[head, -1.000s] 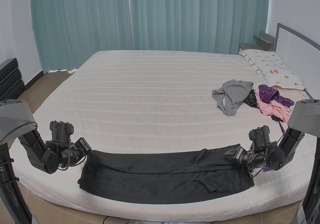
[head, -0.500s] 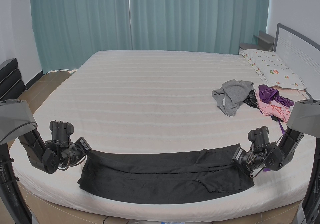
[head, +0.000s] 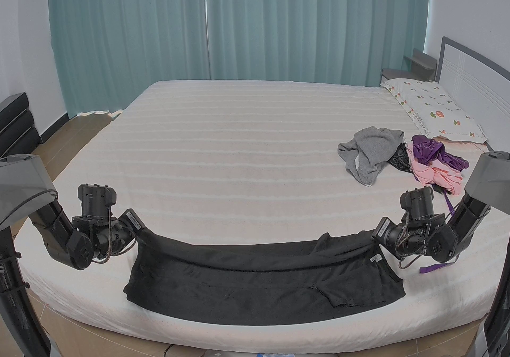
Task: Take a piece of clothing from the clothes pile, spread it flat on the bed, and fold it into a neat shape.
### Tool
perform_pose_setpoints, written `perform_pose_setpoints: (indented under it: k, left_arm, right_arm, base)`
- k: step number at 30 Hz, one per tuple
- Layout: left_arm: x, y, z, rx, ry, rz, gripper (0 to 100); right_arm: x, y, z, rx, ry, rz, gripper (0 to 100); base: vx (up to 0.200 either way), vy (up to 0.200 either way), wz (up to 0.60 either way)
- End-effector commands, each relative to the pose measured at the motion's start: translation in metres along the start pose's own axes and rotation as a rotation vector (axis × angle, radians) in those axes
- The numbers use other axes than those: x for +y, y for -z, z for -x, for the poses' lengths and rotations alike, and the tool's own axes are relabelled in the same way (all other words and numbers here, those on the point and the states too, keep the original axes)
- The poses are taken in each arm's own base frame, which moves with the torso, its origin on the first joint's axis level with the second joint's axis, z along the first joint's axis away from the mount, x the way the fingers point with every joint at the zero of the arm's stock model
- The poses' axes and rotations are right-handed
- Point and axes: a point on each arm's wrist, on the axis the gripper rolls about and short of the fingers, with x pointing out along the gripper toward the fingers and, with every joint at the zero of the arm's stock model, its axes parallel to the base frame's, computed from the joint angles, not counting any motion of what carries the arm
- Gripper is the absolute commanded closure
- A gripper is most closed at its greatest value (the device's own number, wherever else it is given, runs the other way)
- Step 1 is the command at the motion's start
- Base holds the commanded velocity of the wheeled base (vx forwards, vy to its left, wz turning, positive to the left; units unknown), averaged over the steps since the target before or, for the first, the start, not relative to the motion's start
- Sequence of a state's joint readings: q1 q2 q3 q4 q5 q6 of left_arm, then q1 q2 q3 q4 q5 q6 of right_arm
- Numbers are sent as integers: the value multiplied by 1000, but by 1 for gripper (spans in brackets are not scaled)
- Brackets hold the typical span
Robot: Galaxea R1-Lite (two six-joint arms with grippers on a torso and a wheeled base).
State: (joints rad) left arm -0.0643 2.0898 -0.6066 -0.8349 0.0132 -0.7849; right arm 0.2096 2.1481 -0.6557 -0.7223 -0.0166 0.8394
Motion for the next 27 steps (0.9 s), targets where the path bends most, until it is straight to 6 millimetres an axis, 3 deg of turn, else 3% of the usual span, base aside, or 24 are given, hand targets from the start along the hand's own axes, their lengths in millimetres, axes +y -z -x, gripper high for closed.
perform_pose_setpoints:
  k: [1,6,27]
  left_arm:
    - [-10,-14,-1,-49,39,13,100]
    - [-18,-25,-3,-96,62,46,100]
    - [-23,-46,-6,-162,95,102,100]
  right_arm:
    - [12,-19,1,-66,-44,-15,100]
    - [22,-37,-3,-132,-66,-28,100]
    - [44,-60,-19,-196,-128,-32,100]
  base:
    - [0,0,0]
    - [0,0,0]
    - [0,0,0]
